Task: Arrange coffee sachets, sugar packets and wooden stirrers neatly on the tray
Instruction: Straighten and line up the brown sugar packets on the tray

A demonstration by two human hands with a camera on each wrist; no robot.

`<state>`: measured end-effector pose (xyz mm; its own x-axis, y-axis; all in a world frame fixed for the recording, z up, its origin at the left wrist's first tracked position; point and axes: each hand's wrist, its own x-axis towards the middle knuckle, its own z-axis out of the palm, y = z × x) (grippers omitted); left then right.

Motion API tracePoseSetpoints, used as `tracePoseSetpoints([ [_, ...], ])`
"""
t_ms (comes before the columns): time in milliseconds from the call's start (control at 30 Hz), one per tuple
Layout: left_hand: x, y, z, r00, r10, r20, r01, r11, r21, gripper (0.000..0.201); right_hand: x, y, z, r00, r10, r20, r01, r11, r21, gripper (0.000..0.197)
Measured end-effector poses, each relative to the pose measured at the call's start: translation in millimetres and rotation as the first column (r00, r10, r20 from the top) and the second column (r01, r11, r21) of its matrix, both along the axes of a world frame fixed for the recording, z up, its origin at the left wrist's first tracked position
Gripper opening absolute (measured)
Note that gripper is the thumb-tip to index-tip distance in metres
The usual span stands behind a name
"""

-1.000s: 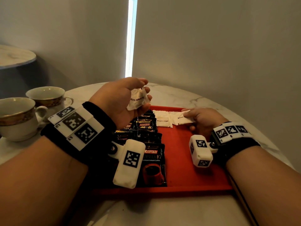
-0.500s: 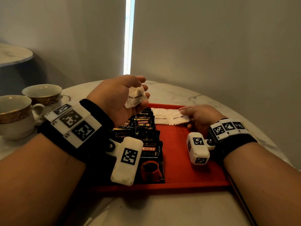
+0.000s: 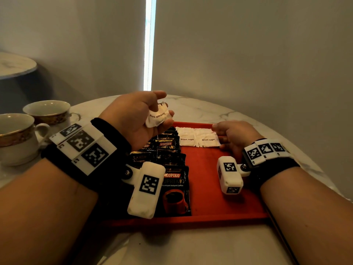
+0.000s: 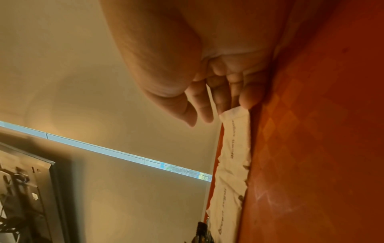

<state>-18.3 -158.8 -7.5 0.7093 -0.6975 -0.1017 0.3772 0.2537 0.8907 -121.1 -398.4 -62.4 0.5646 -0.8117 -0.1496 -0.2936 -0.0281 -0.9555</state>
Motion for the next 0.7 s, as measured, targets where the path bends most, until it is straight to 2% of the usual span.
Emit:
tracePoseSetpoints([
  [333, -1.1, -0.5, 0.8, 1.000, -0.016, -0.023, 0.016, 1.000, 0.000, 0.054, 1.1, -4.4, -1.0, 0.999, -0.036, 0.025, 0.037, 0.999, -0.034, 0.017],
  [467, -0.3, -0.7, 0.2, 0.999, -0.031, -0.012, 0.031, 0.999, -0.011, 0.053, 1.5, -6.2, 0.5, 0.998, -0.052, 0.046, 0.053, 0.998, -0.032, 0.017],
  [567, 0.2, 0.4, -0.4, 0.997, -0.062, 0.051, 0.062, 0.998, 0.010, 0.048, 2.7, -6.1, 5.2, 0.996, -0.044, 0.084, 0.046, 0.999, -0.024, 0.019],
  [700, 2.0, 2.2, -1.6, 0.991, -0.075, 0.107, 0.073, 0.997, 0.026, 0.040, 1.7, 2.9, 19.5, 0.986, 0.000, 0.165, -0.009, 0.998, 0.058, 0.019],
])
